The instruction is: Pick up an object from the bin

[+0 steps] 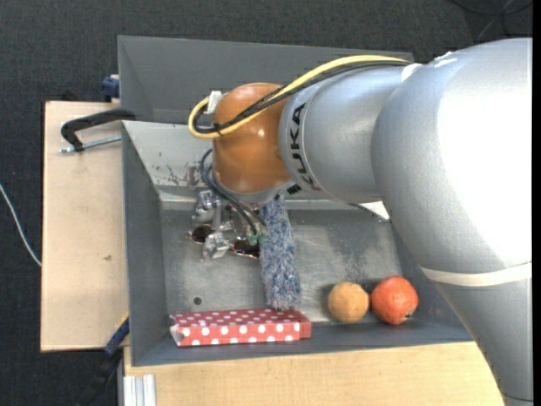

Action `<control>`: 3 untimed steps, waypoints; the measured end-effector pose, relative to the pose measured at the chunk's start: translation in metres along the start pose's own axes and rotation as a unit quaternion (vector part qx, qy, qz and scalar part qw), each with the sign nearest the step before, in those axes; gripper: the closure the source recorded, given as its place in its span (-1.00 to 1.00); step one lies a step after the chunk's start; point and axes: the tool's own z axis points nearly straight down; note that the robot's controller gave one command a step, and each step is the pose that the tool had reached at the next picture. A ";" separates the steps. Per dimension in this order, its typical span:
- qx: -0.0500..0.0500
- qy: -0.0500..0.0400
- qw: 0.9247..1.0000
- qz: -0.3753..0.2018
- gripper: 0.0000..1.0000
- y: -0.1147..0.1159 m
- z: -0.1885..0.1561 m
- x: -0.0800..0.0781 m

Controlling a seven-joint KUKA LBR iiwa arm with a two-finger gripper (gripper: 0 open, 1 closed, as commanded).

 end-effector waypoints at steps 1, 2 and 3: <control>0.001 0.005 1.000 -0.009 1.00 -0.012 -0.043 0.012; 0.001 0.003 1.000 -0.027 1.00 -0.014 -0.106 0.006; 0.001 -0.003 1.000 -0.028 1.00 -0.013 -0.127 0.007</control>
Offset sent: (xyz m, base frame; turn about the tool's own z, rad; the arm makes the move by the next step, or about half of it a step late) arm -0.0018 -0.0160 0.1270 -0.0700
